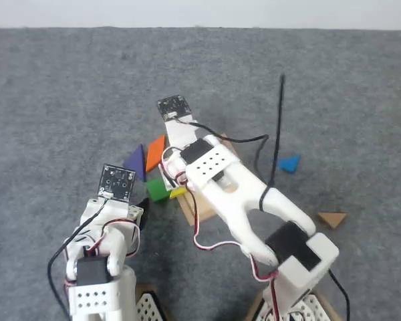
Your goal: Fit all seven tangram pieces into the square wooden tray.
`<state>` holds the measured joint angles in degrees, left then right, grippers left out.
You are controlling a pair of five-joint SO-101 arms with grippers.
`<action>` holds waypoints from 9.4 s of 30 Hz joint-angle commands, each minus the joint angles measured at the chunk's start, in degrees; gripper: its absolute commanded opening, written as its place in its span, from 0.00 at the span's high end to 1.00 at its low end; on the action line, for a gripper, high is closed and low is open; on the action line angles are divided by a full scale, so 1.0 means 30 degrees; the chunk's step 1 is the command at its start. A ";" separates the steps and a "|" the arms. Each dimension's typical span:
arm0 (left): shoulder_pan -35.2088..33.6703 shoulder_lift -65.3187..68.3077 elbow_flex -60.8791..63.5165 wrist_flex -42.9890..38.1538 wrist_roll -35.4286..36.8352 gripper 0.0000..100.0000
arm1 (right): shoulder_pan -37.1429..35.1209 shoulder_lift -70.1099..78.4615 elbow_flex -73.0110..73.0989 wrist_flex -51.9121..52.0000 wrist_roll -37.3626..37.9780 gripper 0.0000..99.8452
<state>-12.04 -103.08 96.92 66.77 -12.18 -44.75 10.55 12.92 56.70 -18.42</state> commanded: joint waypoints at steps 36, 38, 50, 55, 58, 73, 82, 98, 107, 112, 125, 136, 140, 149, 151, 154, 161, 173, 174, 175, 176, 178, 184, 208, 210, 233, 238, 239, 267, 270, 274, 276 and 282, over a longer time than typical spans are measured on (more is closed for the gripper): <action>0.0000 -0.0410 -0.0161 0.0117 -0.0352 0.75 | -0.0630 0.0103 0.0615 0.1216 0.5480 0.93; 0.0000 -0.0410 -0.0161 0.0117 -0.0352 0.75 | -0.0601 0.0103 0.0733 0.1451 0.5773 0.93; 0.0000 -0.0410 -0.0161 0.0117 -0.0352 0.75 | 0.0659 -0.2916 0.0821 0.3209 0.5626 0.93; 0.0000 -0.0410 -0.0161 0.0117 -0.0352 0.75 | -0.0454 -0.4029 0.0821 0.0747 0.2725 0.93; 0.0000 -0.0410 -0.0161 0.0117 -0.0352 0.75 | -0.0747 -0.3414 0.0791 -0.0864 0.1143 0.93; -0.1026 -0.0381 -0.0161 0.0147 -0.0322 0.75 | -0.1128 -0.0190 0.0264 -0.2857 0.0674 0.93; -0.1026 -0.0381 -0.0161 0.0147 -0.0322 0.75 | -0.1099 0.0425 0.0234 -0.1802 0.0733 0.93; -0.1026 -0.0381 -0.0161 0.0147 -0.0322 0.75 | -0.1685 -0.0190 0.0527 0.0571 0.2022 0.91; -0.1026 -0.0381 -0.0161 0.0147 -0.0322 0.75 | -0.1538 -0.7370 0.4308 -0.0278 0.3927 0.91; -0.1026 -0.0381 -0.0161 0.0147 -0.0322 0.75 | 0.1919 -0.9656 0.5128 -0.0484 0.4923 0.91; -0.1026 -0.0381 -0.0161 0.0147 -0.0322 0.75 | 0.4147 -0.2769 0.2462 -0.2095 0.6300 0.91; -0.1026 -0.0381 -0.0161 0.0147 -0.0322 0.75 | 0.2593 -0.0190 0.0791 -0.1949 0.6857 0.91; -0.1026 -0.0381 -0.0161 0.0147 -0.0322 0.75 | 0.2388 -0.0220 0.0791 -0.2007 0.6828 0.91; -0.1114 -0.0381 -0.0161 0.0147 -0.0322 0.75 | 0.3443 -0.0278 0.0821 -0.1597 0.6945 0.91; -0.1114 -0.0381 -0.0161 0.0147 -0.0322 0.75 | 0.3883 -0.0044 0.0762 -0.1861 0.6945 0.91; -0.1114 -0.0381 -0.0161 0.0147 -0.0322 0.75 | 0.4088 0.0542 0.0733 -0.2359 0.6945 0.91; -0.1114 -0.0381 -0.0161 0.0147 -0.0322 0.75 | 0.3971 0.1070 0.0733 -0.2505 0.6974 0.91; -0.1114 -0.0381 -0.0161 0.0147 -0.0322 0.75 | 0.2183 0.1040 0.0791 -0.0952 0.6769 0.91; -0.1114 -0.0381 -0.0161 0.0147 -0.0322 0.75 | 0.2095 0.1040 0.0791 -0.0952 0.6769 0.91; -0.1114 -0.0381 -0.0161 0.0147 -0.0322 0.75 | 0.2066 0.1040 0.0791 -0.0952 0.6769 0.91; -0.1114 -0.0381 -0.0161 0.0147 -0.0322 0.75 | 0.2066 0.1040 0.0791 -0.0952 0.6769 0.91; -0.1114 -0.0381 -0.0161 0.0147 -0.0322 0.75 | 0.2183 0.1040 0.0791 -0.0952 0.6711 0.91; -0.1114 -0.0381 -0.0161 0.0147 -0.0322 0.75 | 0.2447 0.1040 0.0791 -0.0923 0.5890 0.91; -0.1114 -0.0381 -0.0161 0.0147 -0.0322 0.75 | 0.4059 0.1128 0.0176 -0.2447 0.4601 0.91; -0.1114 -0.0381 -0.0161 0.0147 -0.0322 0.75 | 0.4059 0.1187 0.0176 -0.3062 0.4630 0.91; -0.1114 -0.0381 -0.0161 0.0147 -0.0322 0.75 | 0.3238 -0.3150 0.0440 -0.1011 0.6095 0.91; -0.1114 -0.0381 -0.0161 0.0147 -0.0322 0.75 | 0.1011 -0.8073 0.6681 -0.2623 0.6095 0.91; -0.1114 -0.0381 -0.0161 0.0147 -0.0322 0.75 | 0.1011 -0.8806 0.7736 -0.3267 0.6125 0.91; -0.1114 -0.0381 -0.0161 0.0147 -0.0322 0.75 | -0.0190 -0.5495 0.9260 -0.4469 0.5744 0.91; -0.1114 -0.0381 -0.0161 0.0147 -0.0322 0.75 | -0.0015 -0.4527 0.8791 -0.4440 0.6125 0.91; -0.1114 -0.0381 -0.0161 0.0147 -0.0322 0.75 | 0.0689 -0.3824 0.8088 -0.4322 0.6652 0.91; -0.1114 -0.0381 -0.0161 0.0147 -0.0322 0.75 | 0.0982 -0.3590 0.7766 -0.4322 0.6711 0.91; -0.1114 -0.0381 -0.0161 0.0147 -0.0322 0.75 | 0.1626 -0.3473 0.7619 -0.4293 0.7824 0.91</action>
<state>-15.03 -103.08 96.92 66.77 -12.18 -41.32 -0.62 36.48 43.87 2.77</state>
